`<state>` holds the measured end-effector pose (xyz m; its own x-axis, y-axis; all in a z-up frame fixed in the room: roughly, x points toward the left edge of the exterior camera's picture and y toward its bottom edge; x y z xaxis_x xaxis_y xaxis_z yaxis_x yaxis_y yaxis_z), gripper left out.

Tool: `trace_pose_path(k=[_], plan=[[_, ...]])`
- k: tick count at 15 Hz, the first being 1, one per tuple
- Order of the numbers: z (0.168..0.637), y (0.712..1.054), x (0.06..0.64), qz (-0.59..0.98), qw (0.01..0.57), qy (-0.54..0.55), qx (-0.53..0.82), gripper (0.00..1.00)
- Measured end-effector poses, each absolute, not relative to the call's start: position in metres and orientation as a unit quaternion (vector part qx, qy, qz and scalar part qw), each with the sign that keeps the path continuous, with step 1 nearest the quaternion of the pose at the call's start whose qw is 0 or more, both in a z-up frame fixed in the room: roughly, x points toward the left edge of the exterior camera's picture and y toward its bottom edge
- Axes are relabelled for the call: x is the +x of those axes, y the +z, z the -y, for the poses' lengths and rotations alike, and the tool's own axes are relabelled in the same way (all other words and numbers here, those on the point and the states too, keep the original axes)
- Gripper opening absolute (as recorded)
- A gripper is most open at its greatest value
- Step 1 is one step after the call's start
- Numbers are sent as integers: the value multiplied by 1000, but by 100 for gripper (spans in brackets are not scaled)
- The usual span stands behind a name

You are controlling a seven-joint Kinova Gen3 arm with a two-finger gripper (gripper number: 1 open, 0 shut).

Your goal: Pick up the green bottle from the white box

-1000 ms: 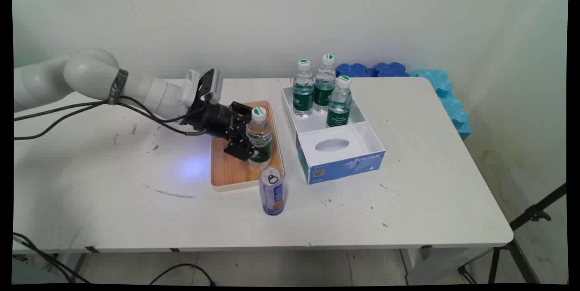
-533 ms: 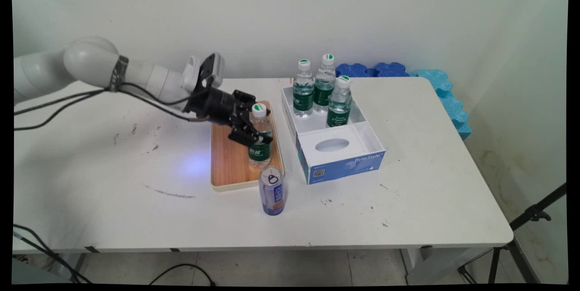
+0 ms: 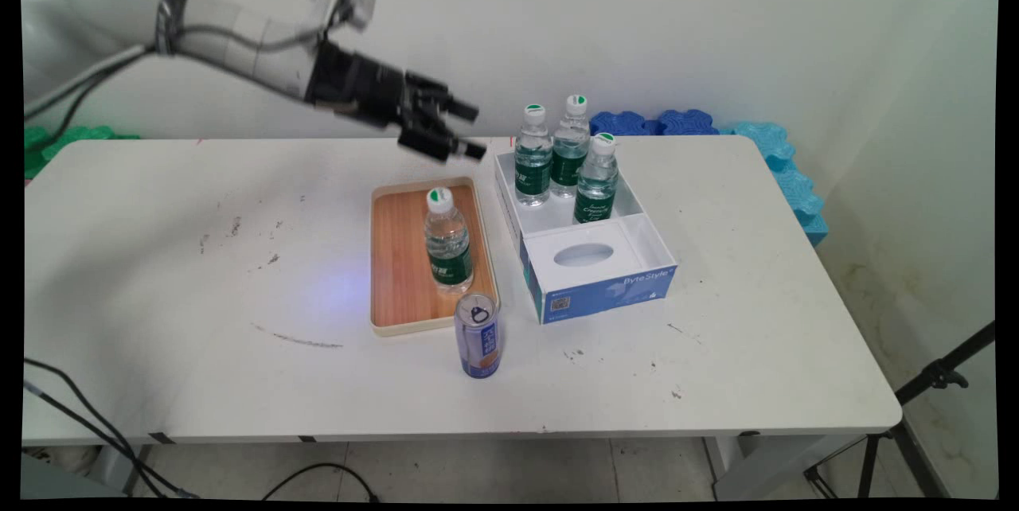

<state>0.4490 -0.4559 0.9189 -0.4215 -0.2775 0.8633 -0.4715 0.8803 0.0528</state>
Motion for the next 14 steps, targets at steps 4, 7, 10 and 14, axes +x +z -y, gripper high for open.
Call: trace_pose_path(k=[4, 7, 10, 14], plan=[[491, 951, 459, 828, 496, 116, 236, 100], [512, 946, 466, 841, 474, 128, 227, 100], [531, 927, 467, 854, 453, 128, 219, 100], [554, 890, 449, 872, 429, 114, 208, 100]])
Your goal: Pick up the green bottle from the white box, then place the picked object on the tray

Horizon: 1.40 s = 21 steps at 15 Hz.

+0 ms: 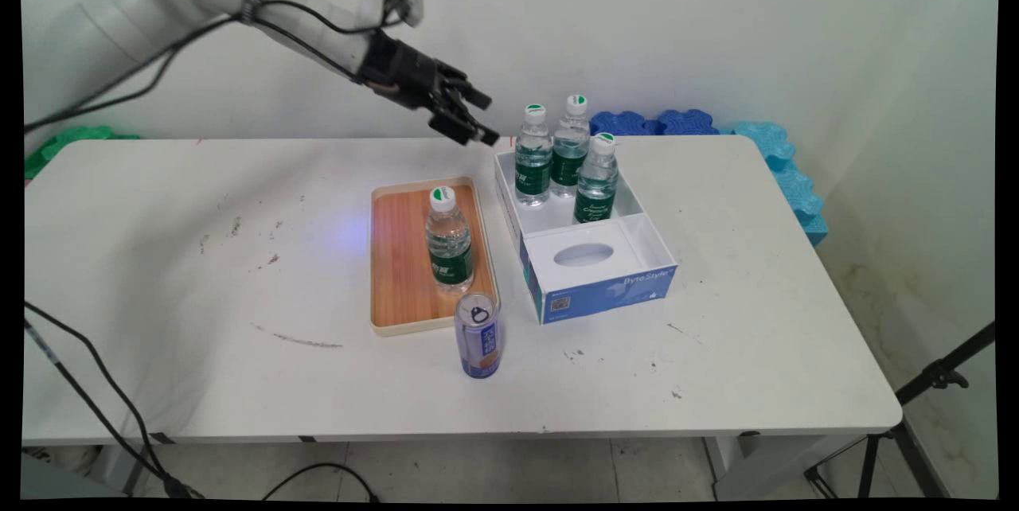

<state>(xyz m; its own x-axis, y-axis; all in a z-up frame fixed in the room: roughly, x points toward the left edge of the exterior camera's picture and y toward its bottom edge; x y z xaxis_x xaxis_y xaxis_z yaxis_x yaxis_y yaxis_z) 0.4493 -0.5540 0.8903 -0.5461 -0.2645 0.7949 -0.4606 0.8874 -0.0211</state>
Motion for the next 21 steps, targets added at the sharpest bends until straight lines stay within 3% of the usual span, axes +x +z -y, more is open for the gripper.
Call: trace_pose_path(k=[7, 15, 16, 21], plan=[[596, 834, 413, 875, 414, 97, 233, 100], [616, 809, 394, 867, 419, 84, 255, 100], [617, 808, 392, 866, 420, 82, 257, 0], [618, 805, 386, 863, 426, 76, 260, 0]])
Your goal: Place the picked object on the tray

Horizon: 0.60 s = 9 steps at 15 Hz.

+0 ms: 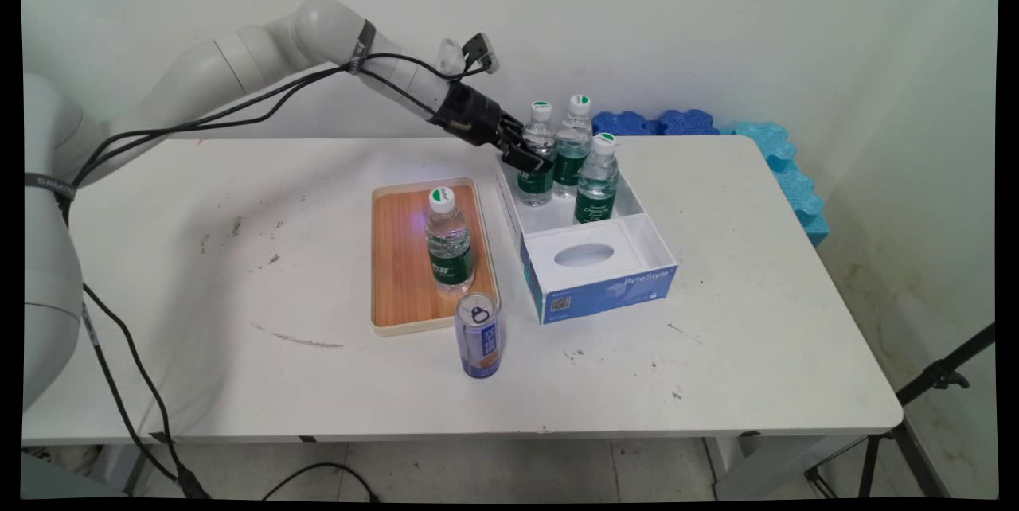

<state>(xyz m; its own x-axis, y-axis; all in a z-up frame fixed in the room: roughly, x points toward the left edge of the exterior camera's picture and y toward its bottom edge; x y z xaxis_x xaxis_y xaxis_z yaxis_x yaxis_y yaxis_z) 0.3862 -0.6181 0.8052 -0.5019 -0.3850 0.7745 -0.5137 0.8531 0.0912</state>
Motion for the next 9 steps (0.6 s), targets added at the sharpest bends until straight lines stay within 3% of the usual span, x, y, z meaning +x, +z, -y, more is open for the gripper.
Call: trace_pose_path(k=[9], plan=[[602, 851, 414, 851, 449, 85, 259, 0]])
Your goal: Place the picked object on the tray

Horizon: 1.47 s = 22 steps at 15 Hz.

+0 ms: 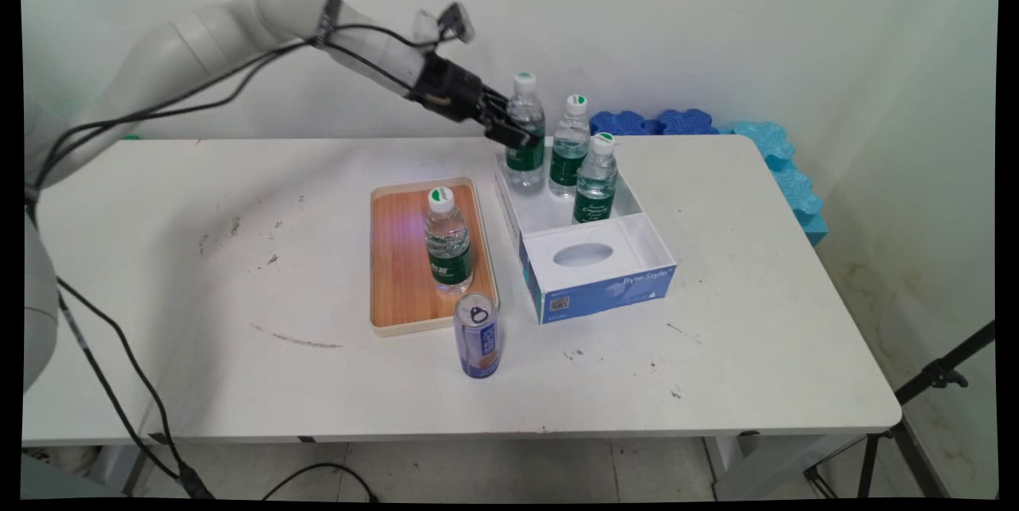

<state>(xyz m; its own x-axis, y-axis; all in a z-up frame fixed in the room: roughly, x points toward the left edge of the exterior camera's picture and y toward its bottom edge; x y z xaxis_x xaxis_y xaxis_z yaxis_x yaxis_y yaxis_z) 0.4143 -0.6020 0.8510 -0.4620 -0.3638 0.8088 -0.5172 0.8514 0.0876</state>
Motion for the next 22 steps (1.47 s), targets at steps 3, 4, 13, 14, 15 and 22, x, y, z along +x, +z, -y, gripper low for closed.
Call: trace_pose_path(k=[3, 4, 13, 14, 15, 22], plan=[[585, 880, 446, 844, 462, 85, 260, 0], [579, 886, 458, 843, 462, 84, 262, 0], [513, 882, 539, 853, 451, 73, 251, 0], [509, 877, 540, 855, 450, 74, 247, 0], [505, 870, 541, 857, 447, 76, 244, 0], [499, 829, 533, 864, 436, 90, 235, 0]])
